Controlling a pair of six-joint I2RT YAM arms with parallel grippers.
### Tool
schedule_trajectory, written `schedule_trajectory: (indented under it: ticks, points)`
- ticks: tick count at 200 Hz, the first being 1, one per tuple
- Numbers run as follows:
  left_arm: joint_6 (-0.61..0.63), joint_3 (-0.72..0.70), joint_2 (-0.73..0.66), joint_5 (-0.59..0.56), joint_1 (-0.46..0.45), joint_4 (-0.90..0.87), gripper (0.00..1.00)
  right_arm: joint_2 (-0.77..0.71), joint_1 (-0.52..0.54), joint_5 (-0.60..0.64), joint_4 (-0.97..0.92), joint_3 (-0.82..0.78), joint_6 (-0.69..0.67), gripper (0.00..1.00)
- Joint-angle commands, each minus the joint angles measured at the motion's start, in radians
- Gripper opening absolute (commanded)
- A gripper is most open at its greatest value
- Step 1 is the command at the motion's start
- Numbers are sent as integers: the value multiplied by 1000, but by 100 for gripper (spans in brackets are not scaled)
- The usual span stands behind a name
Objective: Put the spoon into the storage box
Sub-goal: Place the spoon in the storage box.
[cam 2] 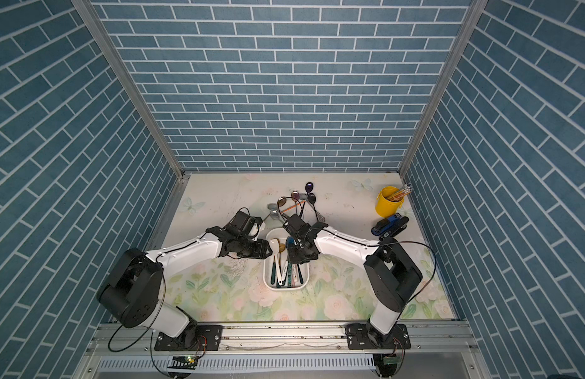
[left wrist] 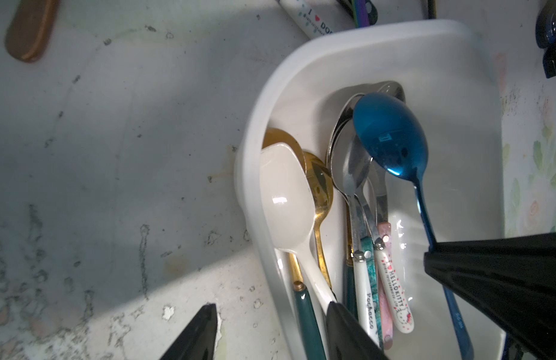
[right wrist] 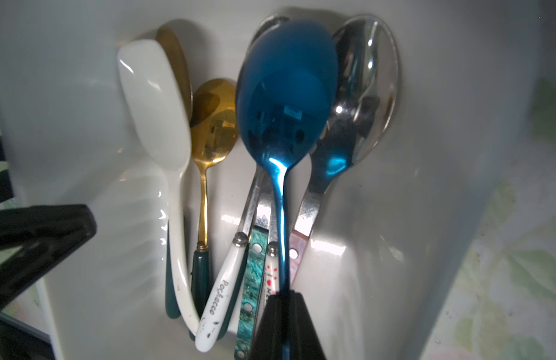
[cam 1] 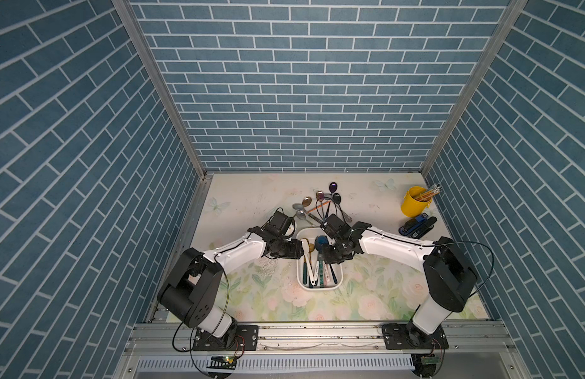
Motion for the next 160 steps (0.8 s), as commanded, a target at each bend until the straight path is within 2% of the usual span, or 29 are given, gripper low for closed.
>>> schedule_trajectory:
  ticks: [1, 28, 78, 99, 112, 135, 160]
  points:
    - [5, -1, -4, -14, -3, -23, 62, 47, 11, -14, -4, 23, 5, 5]
    - [22, 12, 2, -28, -4, -49, 61, 70, 24, -2, -42, 61, -7, 11]
    - [38, 54, 36, -63, -9, -94, 61, 17, 26, 13, -143, 161, -70, 30]
    - [42, 83, 60, -67, -15, -111, 62, 2, 24, 54, -177, 225, -101, 38]
    - [44, 103, 75, -65, -22, -121, 61, 3, 16, 91, -211, 272, -130, 39]
    - [45, 128, 102, -67, -36, -136, 61, 3, -40, 114, -224, 341, -198, 40]
    - [48, 153, 131, -66, -55, -152, 61, 23, -156, 86, -196, 380, -285, 40]
